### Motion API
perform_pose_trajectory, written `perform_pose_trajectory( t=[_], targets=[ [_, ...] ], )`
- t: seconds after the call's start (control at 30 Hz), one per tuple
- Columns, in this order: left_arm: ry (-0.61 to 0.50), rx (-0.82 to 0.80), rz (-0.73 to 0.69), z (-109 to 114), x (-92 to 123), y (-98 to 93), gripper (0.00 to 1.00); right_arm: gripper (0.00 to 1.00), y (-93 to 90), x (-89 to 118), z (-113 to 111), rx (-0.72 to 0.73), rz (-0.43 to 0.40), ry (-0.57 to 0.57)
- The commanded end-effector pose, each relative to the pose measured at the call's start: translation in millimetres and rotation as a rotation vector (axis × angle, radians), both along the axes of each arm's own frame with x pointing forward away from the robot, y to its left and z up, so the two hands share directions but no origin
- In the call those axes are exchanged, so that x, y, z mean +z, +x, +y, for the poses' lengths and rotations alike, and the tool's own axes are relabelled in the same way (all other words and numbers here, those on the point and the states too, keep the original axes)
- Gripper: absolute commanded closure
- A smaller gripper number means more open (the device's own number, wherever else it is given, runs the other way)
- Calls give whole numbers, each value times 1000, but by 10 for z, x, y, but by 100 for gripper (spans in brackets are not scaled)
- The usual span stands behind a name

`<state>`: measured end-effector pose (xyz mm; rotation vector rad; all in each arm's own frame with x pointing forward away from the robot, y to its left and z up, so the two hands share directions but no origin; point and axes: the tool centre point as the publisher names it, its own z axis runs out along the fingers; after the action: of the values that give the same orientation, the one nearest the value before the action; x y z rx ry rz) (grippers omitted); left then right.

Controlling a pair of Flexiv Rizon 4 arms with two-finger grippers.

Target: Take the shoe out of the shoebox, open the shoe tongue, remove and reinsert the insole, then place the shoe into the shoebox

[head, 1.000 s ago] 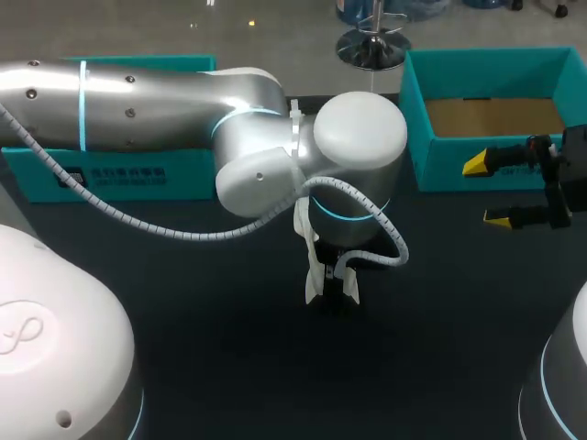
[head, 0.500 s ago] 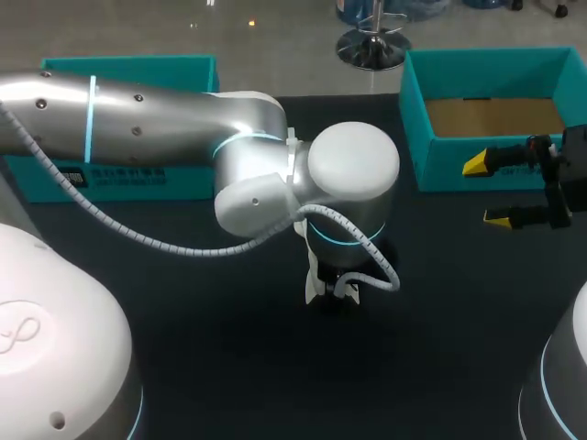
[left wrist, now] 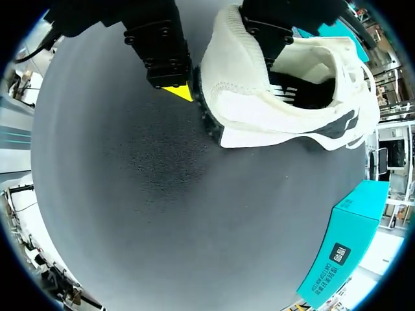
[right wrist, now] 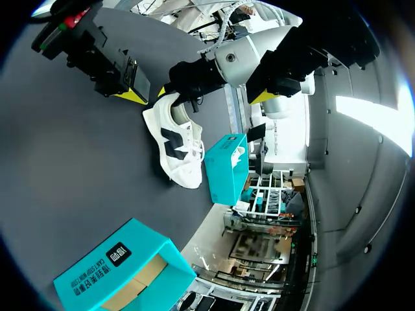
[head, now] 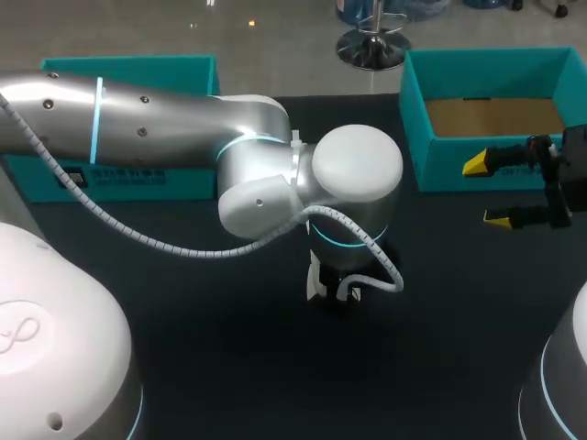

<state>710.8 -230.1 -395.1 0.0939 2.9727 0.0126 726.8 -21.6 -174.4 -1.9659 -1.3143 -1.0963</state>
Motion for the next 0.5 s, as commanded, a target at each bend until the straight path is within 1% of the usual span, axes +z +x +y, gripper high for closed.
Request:
perform_pose_trajectory(
  t=[0.03, 0.1, 0.17, 0.23, 0.5],
  targets=[
    [-10, -3, 15, 7, -4, 17, 89, 0, -11, 0, 6, -3, 1, -3],
    [-13, -4, 21, 18, 15, 8, 100, 0, -11, 0, 6, -3, 1, -3],
    [-14, -5, 27, 29, 57, -10, 100, 0, -11, 0, 6, -3, 1, -3],
    [8, 2, 36, 34, 125, -29, 100, 0, -11, 0, 6, -3, 1, -3],
    [64, 43, 65, 63, 585, -93, 100, 0, -11, 0, 6, -3, 1, -3]
  ],
)
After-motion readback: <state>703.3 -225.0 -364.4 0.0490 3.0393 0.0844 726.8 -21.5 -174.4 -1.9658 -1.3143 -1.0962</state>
